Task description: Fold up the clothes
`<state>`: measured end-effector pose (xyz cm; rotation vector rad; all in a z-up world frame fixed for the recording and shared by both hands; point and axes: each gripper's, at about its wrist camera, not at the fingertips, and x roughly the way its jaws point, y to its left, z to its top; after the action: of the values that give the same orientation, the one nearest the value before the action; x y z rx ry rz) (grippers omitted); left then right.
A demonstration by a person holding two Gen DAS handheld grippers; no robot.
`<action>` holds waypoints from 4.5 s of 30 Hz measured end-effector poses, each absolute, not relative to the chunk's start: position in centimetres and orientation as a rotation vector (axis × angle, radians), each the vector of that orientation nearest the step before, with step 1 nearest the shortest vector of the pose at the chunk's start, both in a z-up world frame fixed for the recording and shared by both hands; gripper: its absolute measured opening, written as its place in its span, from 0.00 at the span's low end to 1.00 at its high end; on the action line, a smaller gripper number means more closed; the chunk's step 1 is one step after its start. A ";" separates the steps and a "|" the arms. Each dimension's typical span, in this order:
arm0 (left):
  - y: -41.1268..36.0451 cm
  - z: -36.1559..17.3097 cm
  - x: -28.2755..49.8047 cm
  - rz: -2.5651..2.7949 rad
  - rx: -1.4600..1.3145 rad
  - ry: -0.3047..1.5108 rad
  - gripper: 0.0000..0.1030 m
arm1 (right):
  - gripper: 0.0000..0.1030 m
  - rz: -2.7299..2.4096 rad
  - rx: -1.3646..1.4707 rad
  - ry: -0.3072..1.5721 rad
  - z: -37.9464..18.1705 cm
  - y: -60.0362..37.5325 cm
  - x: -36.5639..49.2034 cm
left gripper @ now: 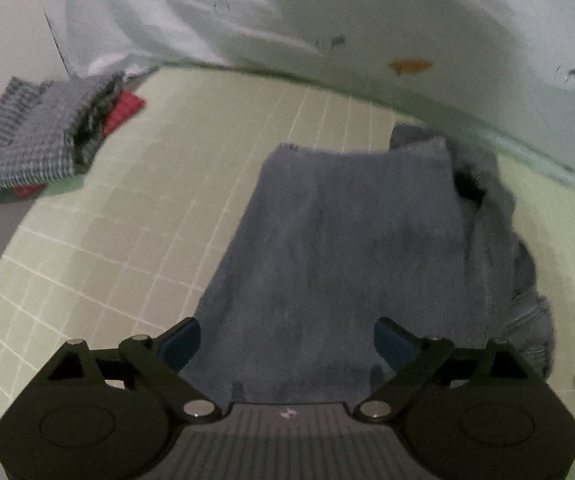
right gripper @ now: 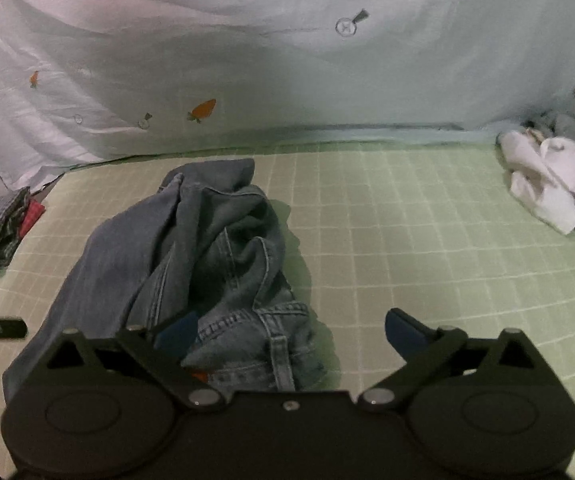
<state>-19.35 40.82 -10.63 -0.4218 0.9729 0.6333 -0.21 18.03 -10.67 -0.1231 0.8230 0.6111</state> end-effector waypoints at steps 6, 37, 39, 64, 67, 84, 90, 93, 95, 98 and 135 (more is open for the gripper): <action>43.9 -14.0 -18.8 0.685 -0.456 1.037 0.91 | 0.98 0.580 -0.071 0.941 -14.0 18.1 1.3; 47.4 -18.3 -17.6 0.662 -0.521 1.167 0.58 | 0.16 0.252 -0.041 0.486 -6.4 9.4 7.6; 47.1 -18.3 -17.2 0.642 -0.525 1.168 0.59 | 0.21 0.154 -0.104 0.485 -6.6 8.8 8.5; 48.4 -16.9 -8.0 0.575 -0.379 1.038 0.88 | 0.95 0.126 0.124 1.003 -18.2 10.1 6.5; 48.9 -17.5 -7.1 0.552 -0.399 1.028 0.88 | 0.96 0.110 0.130 1.026 -18.6 9.9 6.6; 51.2 -18.7 -5.5 0.443 -0.509 1.002 0.56 | 0.96 0.100 0.005 1.059 -19.3 14.9 6.8; 50.7 -18.2 -6.2 0.438 -0.536 0.962 0.20 | 0.96 0.102 -0.074 1.017 -18.3 16.1 6.6; 51.4 -17.5 -7.6 0.437 -0.582 0.921 0.16 | 0.96 0.099 -0.080 1.002 -17.8 16.1 6.4; 51.7 -16.7 -8.8 0.456 -0.604 0.890 0.12 | 0.96 0.098 -0.076 0.990 -17.4 15.9 6.1; 51.9 -14.7 -11.3 0.590 -0.528 0.846 0.09 | 0.96 0.094 -0.074 0.972 -17.1 15.5 5.8; 55.4 -8.6 -27.2 1.320 -0.498 0.762 0.09 | 0.17 0.034 0.497 0.775 -15.4 4.1 8.0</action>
<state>-27.18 55.37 -8.62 -0.4984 0.7618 1.3200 8.00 4.12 -15.44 0.4966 0.7745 0.0339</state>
